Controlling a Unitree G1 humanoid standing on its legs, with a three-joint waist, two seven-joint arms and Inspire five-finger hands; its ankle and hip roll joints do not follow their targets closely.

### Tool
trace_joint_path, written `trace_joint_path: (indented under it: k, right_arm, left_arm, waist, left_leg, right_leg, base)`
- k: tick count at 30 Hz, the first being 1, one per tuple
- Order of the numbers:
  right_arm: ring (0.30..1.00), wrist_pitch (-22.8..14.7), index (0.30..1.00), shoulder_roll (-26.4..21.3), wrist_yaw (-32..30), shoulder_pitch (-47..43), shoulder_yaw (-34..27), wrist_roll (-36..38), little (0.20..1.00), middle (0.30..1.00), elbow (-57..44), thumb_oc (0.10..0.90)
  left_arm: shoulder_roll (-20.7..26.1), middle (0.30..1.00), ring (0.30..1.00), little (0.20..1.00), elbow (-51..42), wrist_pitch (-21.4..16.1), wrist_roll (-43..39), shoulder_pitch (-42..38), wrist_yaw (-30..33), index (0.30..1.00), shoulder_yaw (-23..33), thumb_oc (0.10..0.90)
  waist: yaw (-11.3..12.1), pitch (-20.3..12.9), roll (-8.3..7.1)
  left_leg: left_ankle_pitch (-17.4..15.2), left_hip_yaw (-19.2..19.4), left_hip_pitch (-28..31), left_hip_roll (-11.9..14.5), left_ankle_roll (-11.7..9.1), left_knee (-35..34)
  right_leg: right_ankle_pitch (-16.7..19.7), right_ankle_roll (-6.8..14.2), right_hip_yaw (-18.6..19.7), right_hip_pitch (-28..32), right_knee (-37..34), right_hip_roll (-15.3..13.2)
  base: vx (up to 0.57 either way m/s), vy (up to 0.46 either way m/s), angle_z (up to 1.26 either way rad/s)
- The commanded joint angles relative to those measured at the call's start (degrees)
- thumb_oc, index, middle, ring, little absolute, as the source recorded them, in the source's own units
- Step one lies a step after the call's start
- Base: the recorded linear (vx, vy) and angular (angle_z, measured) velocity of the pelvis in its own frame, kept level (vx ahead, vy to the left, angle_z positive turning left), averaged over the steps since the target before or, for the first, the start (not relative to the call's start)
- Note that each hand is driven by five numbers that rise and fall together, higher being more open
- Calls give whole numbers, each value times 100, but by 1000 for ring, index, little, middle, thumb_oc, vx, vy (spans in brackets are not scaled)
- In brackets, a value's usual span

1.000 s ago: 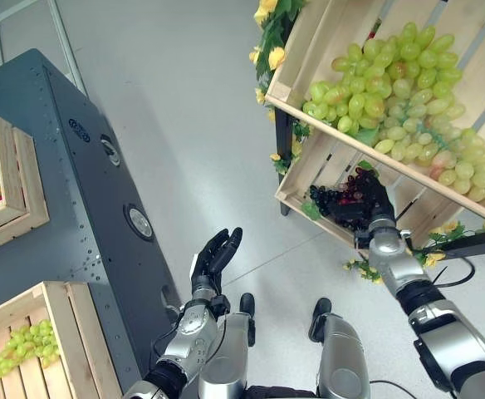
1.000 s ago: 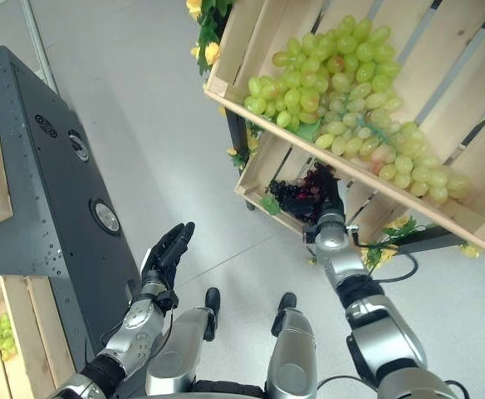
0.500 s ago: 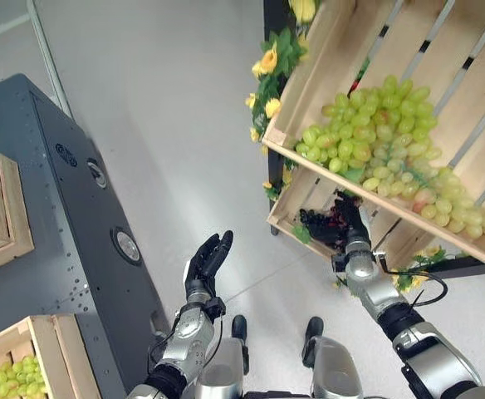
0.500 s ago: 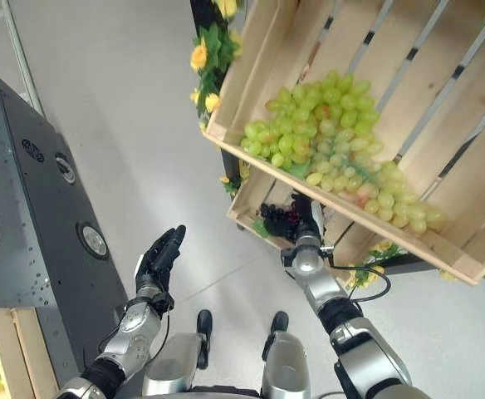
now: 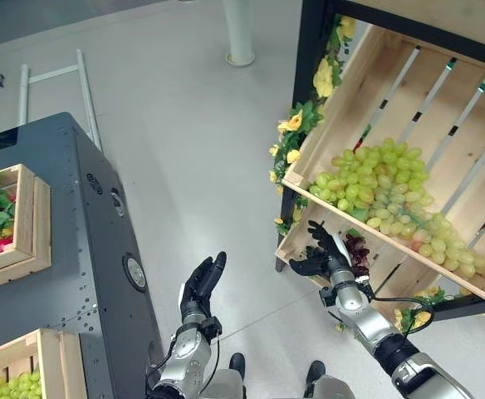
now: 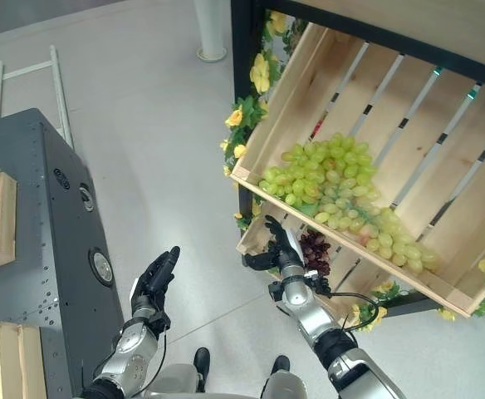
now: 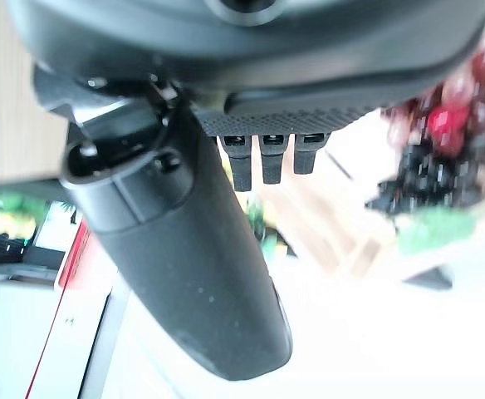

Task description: Pick up the fruits from the basket on one side to the basket on the other side

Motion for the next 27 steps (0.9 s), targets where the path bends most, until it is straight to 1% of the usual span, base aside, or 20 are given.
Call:
trace_joint_path:
  k: [1, 2, 3, 5, 6, 7, 9, 10, 11, 13, 14, 16, 17, 19, 22, 23, 24, 25, 26, 27]
  right_arm:
    - [900, -537, 900, 268, 342, -177, 154, -57, 900, 900, -490, 800]
    - [900, -500, 900, 272, 360, -153, 190, 11, 900, 900, -512, 800]
    - [900, -489, 900, 273, 372, -149, 199, 29, 900, 900, -516, 800]
    - [900, -361, 900, 277, 271, -66, 255, 205, 900, 900, -585, 800]
    - [900, -315, 900, 265, 163, 53, 260, 257, 900, 900, -672, 800]
    - [900, -281, 900, 201, 20, 153, 268, 381, 900, 900, -724, 800]
    - [900, -316, 900, 166, 37, 259, 231, 365, 900, 900, -735, 800]
    - [900, -275, 900, 141, 161, 278, 196, 358, 900, 900, -735, 800]
    - [900, -234, 900, 114, 339, 233, 210, 430, 900, 900, -707, 800]
    - [900, -277, 900, 87, 556, 244, 166, 390, 900, 900, -631, 800]
    - [900, -312, 900, 69, 587, 253, 154, 410, 900, 900, -586, 800]
    - [900, -333, 900, 52, 643, 234, 90, 531, 900, 900, -422, 800]
    - [900, -339, 900, 51, 648, 223, 83, 551, 900, 900, -396, 800]
    - [900, -282, 900, 47, 712, 145, 70, 628, 900, 900, -339, 800]
    - [900, -276, 900, 49, 725, 181, 52, 639, 900, 900, -407, 800]
    - [900, -289, 900, 54, 660, 227, 29, 623, 900, 900, -446, 800]
    - [900, -329, 900, 11, 497, 397, -98, 627, 900, 900, -509, 800]
    - [900, -331, 900, 0, 496, 433, -126, 616, 900, 900, -521, 800]
    - [900, -363, 900, -53, 449, 523, -225, 641, 900, 900, -504, 800]
    - [900, -389, 900, -87, 444, 562, -273, 667, 900, 900, -475, 800]
  left_arm:
    - [181, 900, 900, 900, -254, -333, 599, -339, -79, 900, -58, 800]
    - [208, 900, 900, 900, -250, -278, 689, -359, -110, 900, -55, 800]
    - [215, 900, 900, 900, -246, -263, 711, -367, -114, 900, -53, 800]
    - [256, 900, 900, 900, -167, -118, 818, -446, -269, 900, -70, 800]
    - [266, 900, 900, 900, -132, -51, 861, -507, -340, 900, -110, 800]
    - [246, 900, 900, 900, -129, 63, 986, -593, -452, 900, -156, 800]
    - [245, 900, 900, 900, -116, 29, 1056, -660, -422, 900, -233, 800]
    - [226, 900, 900, 900, -150, 20, 1088, -649, -329, 900, -227, 800]
    - [206, 900, 900, 900, -192, 12, 1021, -640, -186, 900, -207, 800]
    - [169, 900, 900, 900, -149, -43, 910, -626, -261, 900, -160, 800]
    - [150, 900, 900, 900, -135, -39, 944, -628, -330, 900, -160, 800]
    - [111, 900, 900, 900, -150, -2, 1217, -594, -444, 900, -266, 800]
    - [111, 900, 900, 900, -153, -3, 1244, -594, -435, 900, -290, 800]
    - [117, 900, 900, 900, -166, 5, 1224, -555, -373, 900, -337, 800]
    - [135, 900, 900, 900, -179, -70, 1269, -443, -378, 900, -280, 800]
    - [156, 900, 900, 900, -217, -30, 1321, -443, -456, 900, -267, 800]
    - [194, 900, 900, 900, -237, 79, 1479, -514, -697, 900, -343, 800]
    - [201, 900, 900, 900, -240, 92, 1524, -528, -728, 900, -360, 800]
    - [218, 900, 900, 900, -260, 141, 1662, -585, -847, 900, -448, 800]
    - [227, 900, 900, 900, -282, 153, 1731, -616, -876, 900, -525, 800]
  waist:
    - [152, -153, -62]
    - [128, -138, -5]
    - [120, -134, 5]
    - [-50, -153, 24]
    - [-196, -181, -4]
    - [-380, -218, -55]
    - [-525, -241, -108]
    - [-518, -252, -108]
    - [-440, -232, -119]
    - [-301, -238, -173]
    - [-254, -256, -189]
    - [-103, -334, -226]
    - [-84, -340, -230]
    - [66, -342, -257]
    - [185, -341, -262]
    - [171, -345, -248]
    - [67, -340, -251]
    - [39, -335, -254]
    - [-69, -313, -288]
    - [-140, -329, -314]
  left_leg:
    - [181, -220, -123, -327, 362, -365]
    - [200, -368, -81, -334, 380, -405]
    - [204, -412, -69, -340, 383, -415]
    - [250, -910, 4, -430, 407, -513]
    - [273, -1236, 21, -531, 428, -527]
    - [233, -1562, 33, -671, 440, -483]
    - [130, -1798, -42, -780, 449, -376]
    - [141, -1884, -109, -777, 420, -316]
    - [185, -1826, -184, -693, 369, -298]
    - [277, -1818, -284, -639, 313, -299]
    - [316, -1839, -306, -631, 295, -318]
    - [392, -1903, -380, -597, 225, -317]
    - [401, -1918, -393, -592, 211, -312]
    - [441, -1959, -477, -531, 94, -222]
    - [574, -1906, -554, -466, -11, -227]
    - [641, -1653, -599, -409, -48, -274]
    - [636, -975, -742, -236, -139, -172]
    - [622, -852, -755, -201, -154, -138]
    - [495, -425, -725, -116, -173, 57]
    - [435, -223, -722, -97, -174, 181]
  right_leg:
    - [1370, -6, 522, -386, 1044, -566]
    - [1300, -63, 686, -495, 1297, -446]
    - [1283, -76, 726, -516, 1335, -413]
    - [1020, -169, 1293, -577, 1224, 152]
    - [781, -213, 1679, -568, 1024, 536]
    - [658, -283, 2249, -599, 508, 944]
    - [540, -339, 2697, -689, 314, 1300]
    - [408, -376, 2765, -642, 329, 1395]
    - [361, -398, 2568, -603, 252, 1306]
    - [308, -474, 2285, -394, 14, 1241]
    - [318, -497, 2237, -325, -86, 1239]
    - [276, -562, 1984, -143, -281, 1228]
    - [267, -574, 1947, -119, -304, 1231]
    - [226, -641, 1642, -1, -408, 1181]
    - [218, -696, 1382, 127, -523, 1186]
    - [204, -704, 1262, 187, -561, 1207]
    - [177, -712, 954, 290, -620, 1137]
    - [173, -714, 892, 308, -627, 1119]
    - [186, -708, 680, 342, -630, 1001]
    - [224, -702, 565, 325, -644, 925]
  base:
    - [83, 60, 35]
    - [95, 42, 41]
    - [144, -78, 65]
    - [175, -213, 73]
    - [200, -340, 117]
    - [178, -332, 173]
    - [48, -249, 204]
    - [-65, -245, 198]
    - [-81, -260, 207]
    - [-31, -276, 122]
    - [23, -249, 46]
    - [42, -223, 35]
    - [35, -194, 46]
    - [21, -179, 37]
    - [14, -137, 27]
    - [-6, -104, 65]
    - [-7, -76, 91]
    - [-32, -23, 150]
    - [-56, 42, 167]
    - [-85, 87, 170]
